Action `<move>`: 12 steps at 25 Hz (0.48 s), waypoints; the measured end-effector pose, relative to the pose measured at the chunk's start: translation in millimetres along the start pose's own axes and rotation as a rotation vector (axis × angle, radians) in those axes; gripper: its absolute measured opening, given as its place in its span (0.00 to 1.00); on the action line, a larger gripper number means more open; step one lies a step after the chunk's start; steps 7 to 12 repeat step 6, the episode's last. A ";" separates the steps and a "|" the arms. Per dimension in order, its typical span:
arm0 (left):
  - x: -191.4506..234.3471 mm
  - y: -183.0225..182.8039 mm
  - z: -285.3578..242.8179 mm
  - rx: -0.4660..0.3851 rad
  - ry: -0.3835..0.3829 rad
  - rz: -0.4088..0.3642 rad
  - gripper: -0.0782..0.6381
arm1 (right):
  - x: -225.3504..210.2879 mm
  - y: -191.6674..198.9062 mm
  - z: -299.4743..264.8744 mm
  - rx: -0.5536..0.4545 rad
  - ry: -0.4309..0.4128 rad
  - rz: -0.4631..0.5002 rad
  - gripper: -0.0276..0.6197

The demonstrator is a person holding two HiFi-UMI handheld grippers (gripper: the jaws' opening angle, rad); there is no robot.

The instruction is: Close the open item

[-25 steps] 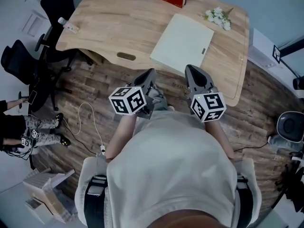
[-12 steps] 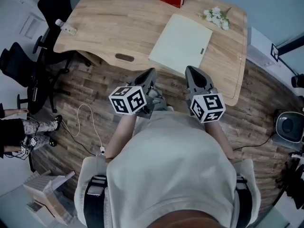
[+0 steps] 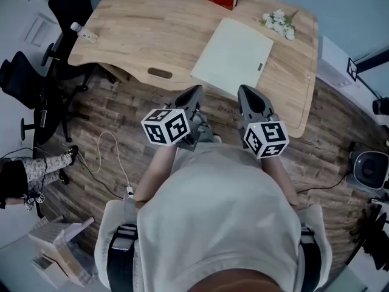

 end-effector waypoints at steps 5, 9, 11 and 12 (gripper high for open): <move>1.7 -0.6 -2.6 0.006 0.008 0.017 0.14 | 0.4 -1.0 -3.7 0.004 -0.002 -0.003 0.07; 2.0 -0.8 -3.0 0.007 0.010 0.020 0.14 | 0.4 -1.0 -4.5 0.005 -0.003 -0.003 0.07; 2.0 -0.8 -3.0 0.007 0.010 0.020 0.14 | 0.4 -1.0 -4.5 0.005 -0.003 -0.003 0.07; 2.0 -0.8 -3.0 0.007 0.010 0.020 0.14 | 0.4 -1.0 -4.5 0.005 -0.003 -0.003 0.07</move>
Point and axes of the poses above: the fingertips, and each gripper's own axes: z backward along the fingers, x to its left, y out of its underside, the point moved 5 cm from there along z, backward along the fingers, and after that the axes turned 13 degrees about y, right-handed, at the moved point
